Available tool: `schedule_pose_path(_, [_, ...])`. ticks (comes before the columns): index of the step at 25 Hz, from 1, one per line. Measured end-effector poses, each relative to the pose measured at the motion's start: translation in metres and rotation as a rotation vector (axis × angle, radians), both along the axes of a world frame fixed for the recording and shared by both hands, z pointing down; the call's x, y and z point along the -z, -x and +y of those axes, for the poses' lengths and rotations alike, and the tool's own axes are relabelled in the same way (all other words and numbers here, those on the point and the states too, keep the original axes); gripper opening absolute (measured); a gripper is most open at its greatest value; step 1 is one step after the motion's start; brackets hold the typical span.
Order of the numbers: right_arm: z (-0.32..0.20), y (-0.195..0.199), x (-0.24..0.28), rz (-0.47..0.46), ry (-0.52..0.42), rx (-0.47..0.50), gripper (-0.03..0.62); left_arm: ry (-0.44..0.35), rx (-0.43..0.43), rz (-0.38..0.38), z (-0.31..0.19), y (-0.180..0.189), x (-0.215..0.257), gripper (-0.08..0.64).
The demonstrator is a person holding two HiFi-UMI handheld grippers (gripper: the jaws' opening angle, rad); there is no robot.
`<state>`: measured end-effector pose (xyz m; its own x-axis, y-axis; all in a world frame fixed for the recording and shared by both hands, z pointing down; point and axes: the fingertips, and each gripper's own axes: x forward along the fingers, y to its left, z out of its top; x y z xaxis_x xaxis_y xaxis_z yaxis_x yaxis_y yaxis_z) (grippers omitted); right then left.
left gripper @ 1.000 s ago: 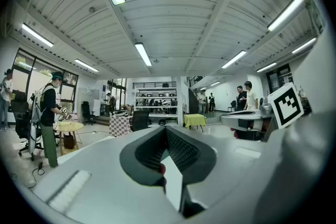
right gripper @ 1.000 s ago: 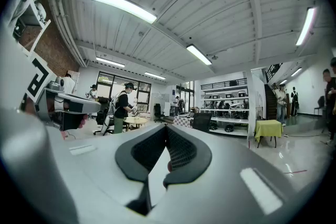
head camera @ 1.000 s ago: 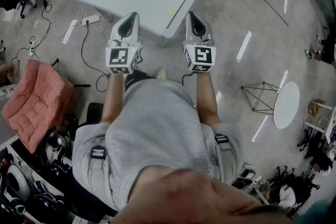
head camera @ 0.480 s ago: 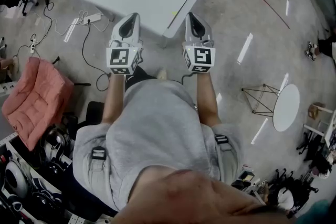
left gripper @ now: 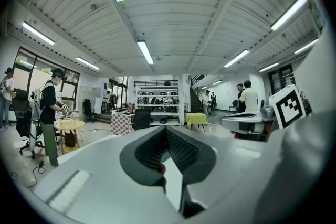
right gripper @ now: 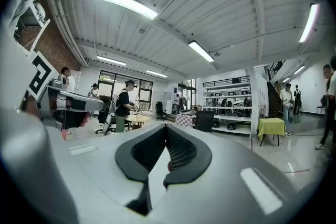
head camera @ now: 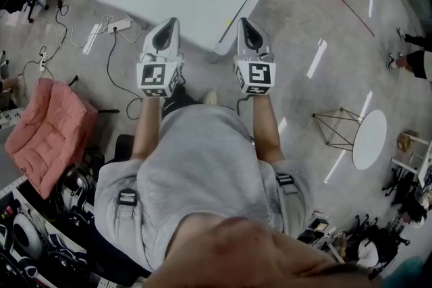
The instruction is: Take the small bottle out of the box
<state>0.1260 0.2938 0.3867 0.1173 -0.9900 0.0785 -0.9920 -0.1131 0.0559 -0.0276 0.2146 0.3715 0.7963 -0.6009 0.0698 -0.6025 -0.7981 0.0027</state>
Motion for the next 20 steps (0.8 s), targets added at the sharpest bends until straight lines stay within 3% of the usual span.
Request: schedule_pose_path(20, [-0.155,-0.009,-0.002,-0.003,0.07,-0.143,0.003,0.068,-0.152,0.001,-0.176,-0.022,-0.012,0.012])
